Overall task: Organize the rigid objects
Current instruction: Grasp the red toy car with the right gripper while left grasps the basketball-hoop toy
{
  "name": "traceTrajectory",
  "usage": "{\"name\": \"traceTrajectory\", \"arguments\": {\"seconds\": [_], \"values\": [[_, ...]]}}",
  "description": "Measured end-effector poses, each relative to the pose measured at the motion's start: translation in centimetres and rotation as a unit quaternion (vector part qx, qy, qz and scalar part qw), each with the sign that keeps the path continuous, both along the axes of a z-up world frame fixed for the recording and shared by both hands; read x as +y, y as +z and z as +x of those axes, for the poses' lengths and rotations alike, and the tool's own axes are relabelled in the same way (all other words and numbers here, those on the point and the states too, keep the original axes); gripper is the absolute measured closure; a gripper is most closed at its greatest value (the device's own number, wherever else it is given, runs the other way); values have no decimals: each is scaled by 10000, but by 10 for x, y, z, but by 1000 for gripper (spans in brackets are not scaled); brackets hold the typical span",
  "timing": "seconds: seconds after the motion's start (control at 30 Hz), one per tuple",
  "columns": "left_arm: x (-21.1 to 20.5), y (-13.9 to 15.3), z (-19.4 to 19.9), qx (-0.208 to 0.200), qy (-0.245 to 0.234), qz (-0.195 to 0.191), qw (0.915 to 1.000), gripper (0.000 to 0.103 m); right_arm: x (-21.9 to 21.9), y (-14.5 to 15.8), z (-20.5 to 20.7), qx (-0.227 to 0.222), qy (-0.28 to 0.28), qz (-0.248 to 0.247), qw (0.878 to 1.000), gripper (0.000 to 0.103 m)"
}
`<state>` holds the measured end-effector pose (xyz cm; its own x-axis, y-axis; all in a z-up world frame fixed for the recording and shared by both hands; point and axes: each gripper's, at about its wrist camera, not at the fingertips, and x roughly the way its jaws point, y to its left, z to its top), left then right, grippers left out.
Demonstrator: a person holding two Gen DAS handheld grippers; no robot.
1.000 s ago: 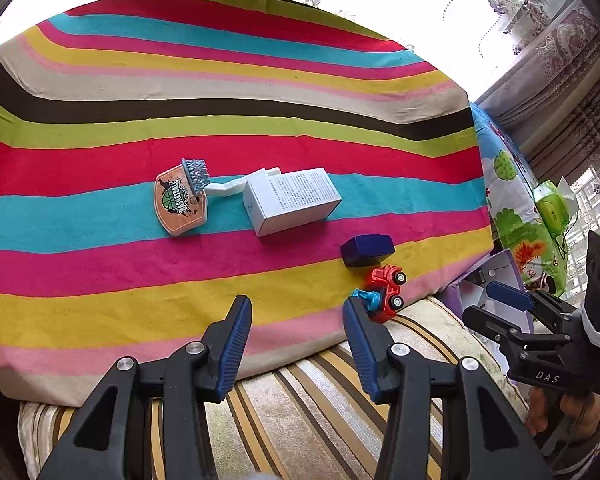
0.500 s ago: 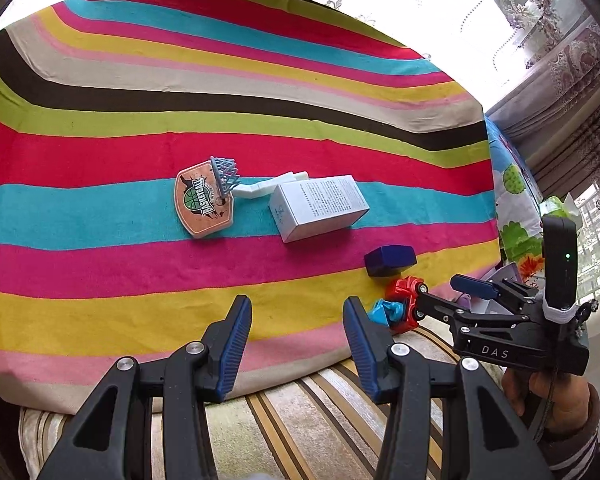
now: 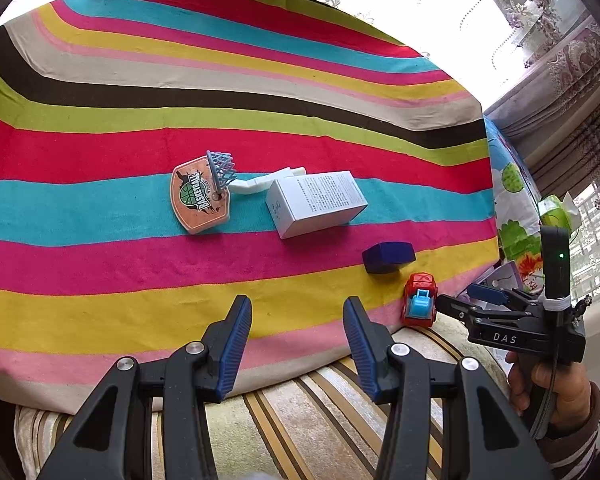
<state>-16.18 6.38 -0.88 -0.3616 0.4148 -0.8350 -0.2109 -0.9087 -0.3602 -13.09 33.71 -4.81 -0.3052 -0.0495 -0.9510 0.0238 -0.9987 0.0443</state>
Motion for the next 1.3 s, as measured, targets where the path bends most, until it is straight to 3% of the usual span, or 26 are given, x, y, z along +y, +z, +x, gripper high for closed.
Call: {"name": "traceTrajectory", "arguments": {"seconds": [0.2, 0.37, 0.47, 0.73, 1.0, 1.2, 1.3], "values": [[2, -2, 1, -19, -32, -19, 10000, 54, 11, -20, -1, -388, -161, -36, 9991, 20], [-4, -2, -2, -28, 67, -26, 10000, 54, 12, 1, 10, -52, -274, 11, 9996, 20], [-6, -2, -6, -20, 98, -115, 9999, 54, 2, 14, 18, 68, -83, -258, 9996, 20], [-20, 2, -15, 35, 326, -239, 9992, 54, -41, 11, 14, 199, 838, -60, 9963, 20], [-29, 1, -36, 39, 560, -373, 9977, 54, -44, -5, 0, 37, 885, 18, 9961, 20], [-28, -2, -61, -25, 736, -153, 9972, 54, -45, -11, -4, 15, 942, -112, 9955, 20], [-24, -8, -76, -75, 893, -142, 9959, 54, -47, -13, -7, -10, 956, -189, 9952, 27]]}}
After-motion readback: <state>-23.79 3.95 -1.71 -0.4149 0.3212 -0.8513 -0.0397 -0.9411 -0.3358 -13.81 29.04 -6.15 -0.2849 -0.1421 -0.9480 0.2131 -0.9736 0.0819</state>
